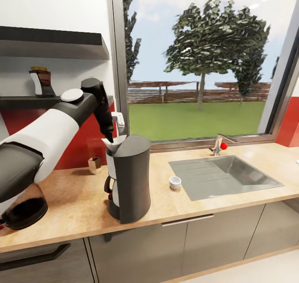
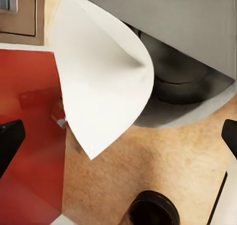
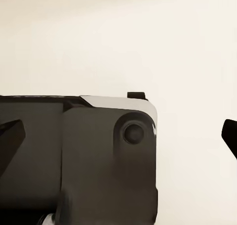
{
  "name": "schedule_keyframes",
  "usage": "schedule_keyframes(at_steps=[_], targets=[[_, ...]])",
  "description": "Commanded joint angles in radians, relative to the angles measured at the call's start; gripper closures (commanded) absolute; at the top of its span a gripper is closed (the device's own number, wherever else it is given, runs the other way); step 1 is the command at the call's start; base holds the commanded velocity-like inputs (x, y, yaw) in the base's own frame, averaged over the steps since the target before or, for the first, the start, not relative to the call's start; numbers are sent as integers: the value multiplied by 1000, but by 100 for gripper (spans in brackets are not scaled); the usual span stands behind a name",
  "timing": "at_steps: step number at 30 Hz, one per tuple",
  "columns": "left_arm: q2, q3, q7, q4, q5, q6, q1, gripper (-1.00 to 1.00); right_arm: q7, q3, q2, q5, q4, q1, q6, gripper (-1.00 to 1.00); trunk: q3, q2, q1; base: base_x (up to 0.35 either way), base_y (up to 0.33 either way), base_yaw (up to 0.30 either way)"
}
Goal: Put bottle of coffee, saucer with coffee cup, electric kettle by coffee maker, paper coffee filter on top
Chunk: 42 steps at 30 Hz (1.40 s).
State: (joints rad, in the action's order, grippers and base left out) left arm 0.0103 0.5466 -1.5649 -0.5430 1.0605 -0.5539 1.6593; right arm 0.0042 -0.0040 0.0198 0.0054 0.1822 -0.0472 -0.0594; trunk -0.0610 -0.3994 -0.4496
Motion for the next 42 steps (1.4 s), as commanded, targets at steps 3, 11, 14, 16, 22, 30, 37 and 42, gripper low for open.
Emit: schedule_keyframes(at_steps=[3, 11, 14, 16, 22, 30, 37, 42], targets=[[1, -28, -6, -3, 4, -11, 18, -100, 0, -1, 0, 0, -1, 0, -3, -100, 1, -1, 0, 0, 0, 0], [10, -55, -6, -4, 6, -11, 36, -100, 0, -1, 0, 0, -1, -1, -3, -100, 1, -1, 0, 0, 0, 0], [13, -55, -6, -4, 11, -9, 37, -100, 0, -1, 0, 0, -1, -1, -3, -100, 1, -1, 0, 0, 0, 0], [20, -55, -6, -4, 13, -8, 37, -100, 0, -1, 0, 0, -1, 0, -3, -100, 1, -1, 0, 0, 0, 0], [54, -54, -6, -3, 14, -6, 30, -100, 0, -1, 0, -1, 0, -1, -4, -100, 1, -1, 0, 0, 0, 0], [66, -56, -6, -3, 9, 6, 27, -100, 0, -2, 0, -1, 1, -1, -5, -100, 1, -1, 0, 0, 0, 0], [81, -57, -6, -5, 7, 7, 27, -100, 0, -2, -1, -1, 3, -1, -6, -100, 1, -1, 0, 0, 0, 0], [86, -62, -6, -10, 7, 8, 27, -100, 0, -2, 0, -1, 3, -1, -6, -100, 1, -1, 0, -102, -71, 84]])
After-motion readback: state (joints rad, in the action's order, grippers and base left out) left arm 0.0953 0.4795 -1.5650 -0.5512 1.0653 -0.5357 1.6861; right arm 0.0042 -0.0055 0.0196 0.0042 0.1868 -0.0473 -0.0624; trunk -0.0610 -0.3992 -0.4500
